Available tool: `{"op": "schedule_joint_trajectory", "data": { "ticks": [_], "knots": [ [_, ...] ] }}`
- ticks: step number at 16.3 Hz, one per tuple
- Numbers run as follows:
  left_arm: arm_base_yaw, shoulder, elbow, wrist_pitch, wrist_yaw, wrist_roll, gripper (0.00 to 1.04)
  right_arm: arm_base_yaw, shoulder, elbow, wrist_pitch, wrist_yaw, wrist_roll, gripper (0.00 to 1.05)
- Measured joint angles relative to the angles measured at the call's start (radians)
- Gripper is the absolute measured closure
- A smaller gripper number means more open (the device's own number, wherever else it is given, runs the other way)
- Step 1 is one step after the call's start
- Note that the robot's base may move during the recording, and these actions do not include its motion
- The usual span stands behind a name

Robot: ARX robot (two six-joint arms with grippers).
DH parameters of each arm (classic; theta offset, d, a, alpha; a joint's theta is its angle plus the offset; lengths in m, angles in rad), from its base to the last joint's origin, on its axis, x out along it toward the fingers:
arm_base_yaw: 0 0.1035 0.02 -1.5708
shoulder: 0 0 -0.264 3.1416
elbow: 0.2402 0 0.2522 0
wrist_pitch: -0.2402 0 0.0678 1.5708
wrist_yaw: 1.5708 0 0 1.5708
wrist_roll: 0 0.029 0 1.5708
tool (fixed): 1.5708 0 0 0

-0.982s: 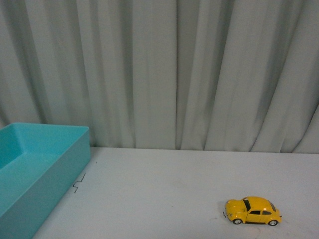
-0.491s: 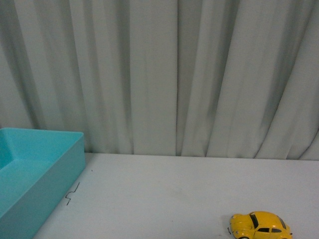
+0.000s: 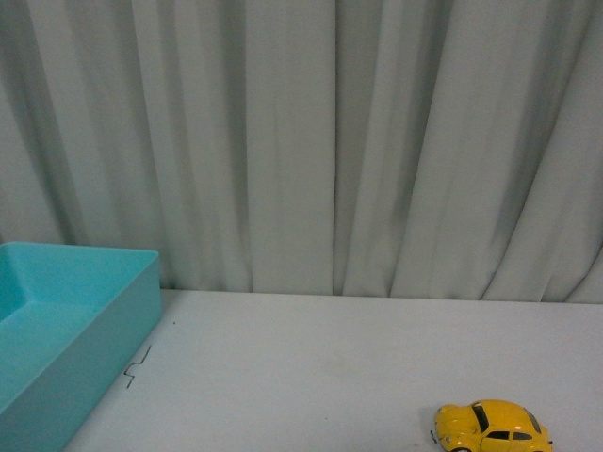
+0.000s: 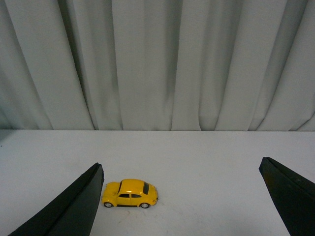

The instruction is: Wind up and store yellow beetle toy

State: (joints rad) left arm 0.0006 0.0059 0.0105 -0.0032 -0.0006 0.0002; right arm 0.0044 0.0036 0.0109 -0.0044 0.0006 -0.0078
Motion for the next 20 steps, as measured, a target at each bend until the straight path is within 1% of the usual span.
{"op": "schedule_joint_trajectory", "data": {
  "ticks": [3,4,5,6,7,8,9,10,11,12,13,14,15,16,17,18,20],
  "knots": [
    [0.0,0.0,0.0,0.0,0.0,0.0,0.07,-0.007,0.003,0.003,-0.022,-0.01,0.016,0.07],
    [0.0,0.0,0.0,0.0,0.0,0.0,0.07,-0.084,0.069,0.022,-0.055,-0.121,0.084,0.07],
    [0.0,0.0,0.0,0.0,0.0,0.0,0.07,-0.272,0.239,0.03,0.09,-0.259,0.15,0.07],
    [0.0,0.0,0.0,0.0,0.0,0.0,0.07,-0.441,0.41,0.05,0.259,-0.378,0.165,0.07],
    [0.0,0.0,0.0,0.0,0.001,0.0,0.07,-0.585,0.596,0.097,0.431,-0.472,0.165,0.07],
    [0.0,0.0,0.0,0.0,0.0,0.0,0.07,-0.683,0.749,0.156,0.56,-0.529,0.164,0.07],
    [0.0,0.0,0.0,0.0,0.0,0.0,0.07,-0.768,0.911,0.228,0.689,-0.534,0.163,0.07],
    [0.0,0.0,0.0,0.0,0.0,0.0,0.07,-0.802,1.046,0.291,0.766,-0.529,0.158,0.07],
    [0.0,0.0,0.0,0.0,0.001,0.0,0.07,-0.79,1.157,0.342,0.811,-0.523,0.154,0.07],
    [0.0,0.0,0.0,0.0,0.0,0.0,0.07,-0.745,1.268,0.408,0.836,-0.51,0.14,0.07],
    [0.0,0.0,0.0,0.0,0.0,0.0,0.07,-0.673,1.369,0.488,0.887,-0.503,0.126,0.07],
    [0.0,0.0,0.0,0.0,0.0,0.0,0.07,-0.584,1.449,0.588,0.892,-0.506,0.1,0.07],
    [0.0,0.0,0.0,0.0,0.0,0.0,0.07,-0.517,1.505,0.674,0.853,-0.526,0.063,0.07],
    [0.0,0.0,0.0,0.0,0.0,0.0,0.07,-0.451,1.567,0.757,0.808,-0.563,0.012,0.07],
    [0.0,0.0,0.0,0.0,0.0,0.0,0.07,-0.372,1.648,0.859,0.717,-0.661,-0.075,0.07],
    [0.0,0.0,0.0,0.0,0.0,0.0,0.07,-0.325,1.698,0.924,0.63,-0.738,-0.15,0.07],
    [0.0,0.0,0.0,0.0,0.0,0.0,0.07,-0.279,1.749,1.009,0.451,-0.875,-0.308,0.07]
  ]
}}
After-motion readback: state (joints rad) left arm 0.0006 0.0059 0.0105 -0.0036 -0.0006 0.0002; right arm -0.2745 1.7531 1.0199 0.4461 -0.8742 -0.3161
